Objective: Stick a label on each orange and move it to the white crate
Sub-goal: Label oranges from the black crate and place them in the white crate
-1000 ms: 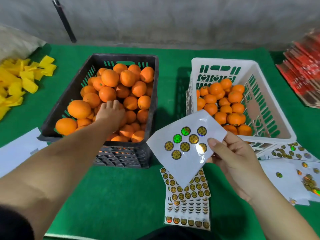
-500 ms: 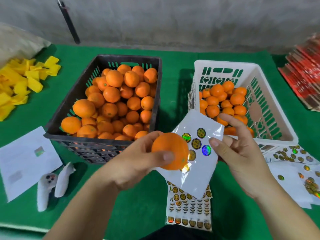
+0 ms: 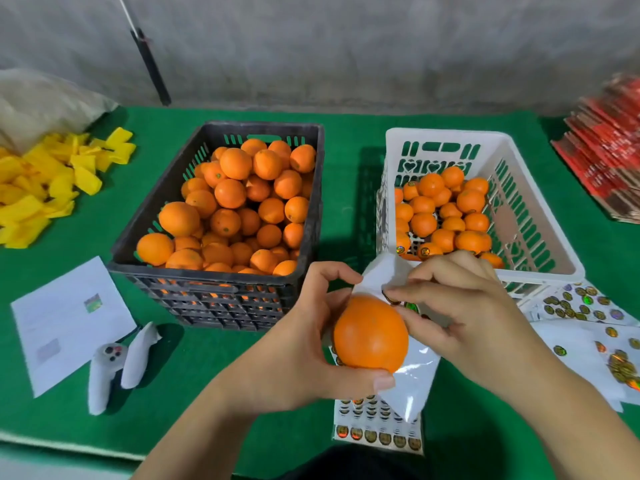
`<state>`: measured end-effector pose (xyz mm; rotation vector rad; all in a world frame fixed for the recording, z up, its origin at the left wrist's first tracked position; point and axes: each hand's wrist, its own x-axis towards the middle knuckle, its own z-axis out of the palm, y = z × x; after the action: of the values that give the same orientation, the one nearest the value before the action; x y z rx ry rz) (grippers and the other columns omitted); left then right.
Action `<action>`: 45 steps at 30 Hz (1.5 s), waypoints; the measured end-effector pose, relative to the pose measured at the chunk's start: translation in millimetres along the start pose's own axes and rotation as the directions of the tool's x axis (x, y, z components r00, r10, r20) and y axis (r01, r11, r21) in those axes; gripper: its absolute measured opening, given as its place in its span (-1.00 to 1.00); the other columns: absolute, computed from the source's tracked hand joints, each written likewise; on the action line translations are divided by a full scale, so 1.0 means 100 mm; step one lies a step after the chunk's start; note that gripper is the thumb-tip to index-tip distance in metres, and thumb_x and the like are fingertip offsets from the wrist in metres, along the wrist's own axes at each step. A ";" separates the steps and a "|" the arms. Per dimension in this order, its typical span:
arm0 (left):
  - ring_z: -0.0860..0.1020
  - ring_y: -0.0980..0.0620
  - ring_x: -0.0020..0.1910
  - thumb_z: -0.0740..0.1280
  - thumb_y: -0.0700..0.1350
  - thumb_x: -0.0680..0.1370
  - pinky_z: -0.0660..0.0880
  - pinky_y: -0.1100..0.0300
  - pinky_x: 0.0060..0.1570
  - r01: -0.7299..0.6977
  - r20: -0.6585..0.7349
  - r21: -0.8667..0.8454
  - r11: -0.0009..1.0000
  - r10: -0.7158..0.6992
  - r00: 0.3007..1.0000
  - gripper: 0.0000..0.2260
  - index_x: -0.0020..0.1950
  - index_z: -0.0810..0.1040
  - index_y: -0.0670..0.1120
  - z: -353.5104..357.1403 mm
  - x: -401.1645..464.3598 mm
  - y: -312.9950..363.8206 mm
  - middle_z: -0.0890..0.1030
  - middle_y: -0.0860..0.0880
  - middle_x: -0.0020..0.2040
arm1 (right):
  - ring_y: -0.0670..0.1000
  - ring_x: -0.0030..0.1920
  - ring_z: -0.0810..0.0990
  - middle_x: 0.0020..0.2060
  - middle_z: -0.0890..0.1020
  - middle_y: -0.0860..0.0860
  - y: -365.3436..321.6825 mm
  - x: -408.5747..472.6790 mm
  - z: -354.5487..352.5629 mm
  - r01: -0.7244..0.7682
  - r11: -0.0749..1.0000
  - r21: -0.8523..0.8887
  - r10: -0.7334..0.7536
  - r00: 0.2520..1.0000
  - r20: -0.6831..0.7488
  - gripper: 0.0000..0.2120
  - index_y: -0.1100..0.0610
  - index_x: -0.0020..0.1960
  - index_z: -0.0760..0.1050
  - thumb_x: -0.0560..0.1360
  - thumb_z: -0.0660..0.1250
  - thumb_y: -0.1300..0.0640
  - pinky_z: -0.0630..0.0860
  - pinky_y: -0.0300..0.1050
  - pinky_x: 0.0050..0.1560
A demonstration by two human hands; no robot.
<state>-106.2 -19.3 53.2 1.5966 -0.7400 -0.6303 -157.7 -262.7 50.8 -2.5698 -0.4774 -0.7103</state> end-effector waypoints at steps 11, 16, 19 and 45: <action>0.63 -0.13 0.26 0.65 -0.07 0.43 0.64 -0.04 0.10 -0.015 -0.008 -0.052 0.999 0.014 1.000 -0.12 0.52 0.11 0.15 0.22 -0.09 -0.03 0.56 0.02 0.37 | -0.12 -0.16 0.64 -0.16 0.70 -0.12 -0.26 -0.10 -0.21 -0.263 0.851 0.455 0.384 0.902 -0.198 -0.75 -0.21 -0.03 0.69 0.59 0.46 0.17 0.52 -0.29 -0.12; 0.64 -0.12 0.16 0.63 -0.14 0.44 0.59 0.01 0.06 -0.015 -0.043 -0.273 0.962 0.003 0.999 -0.27 0.42 0.27 0.19 0.33 -0.07 -0.07 0.61 -0.08 0.29 | -0.06 0.10 0.58 0.12 0.52 -0.14 -0.40 -0.27 -0.28 -0.082 0.943 0.322 0.061 0.995 0.075 -0.74 0.01 0.29 0.67 0.63 0.36 0.02 0.43 -0.27 0.03; 0.63 -0.14 0.16 0.61 0.06 0.45 0.59 -0.01 0.11 0.014 -0.060 -0.374 0.927 -0.039 0.997 -0.37 0.40 0.35 0.10 0.41 -0.07 -0.09 0.61 -0.12 0.25 | -0.05 0.38 0.43 0.37 0.38 -0.20 -0.36 -0.36 -0.33 -0.066 0.987 0.149 0.026 0.965 0.260 -0.38 -0.15 0.57 0.36 0.55 0.43 -0.13 0.45 -0.23 0.22; 0.64 -0.13 0.19 0.24 -0.16 0.72 0.59 0.00 0.20 -0.030 -0.370 0.154 0.988 0.086 0.925 -0.62 0.54 0.34 0.00 -0.43 1.09 -0.53 0.67 -0.08 0.22 | 0.35 0.13 0.70 0.08 0.74 0.24 0.76 -0.16 0.20 -0.589 0.166 0.791 0.656 0.665 0.357 -0.49 0.09 0.14 0.71 0.36 0.57 -0.24 0.62 0.36 0.23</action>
<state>3.4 -69.9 8.0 1.7567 -0.5518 -0.2157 -129.8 -321.1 2.8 -1.4513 0.2759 -0.1155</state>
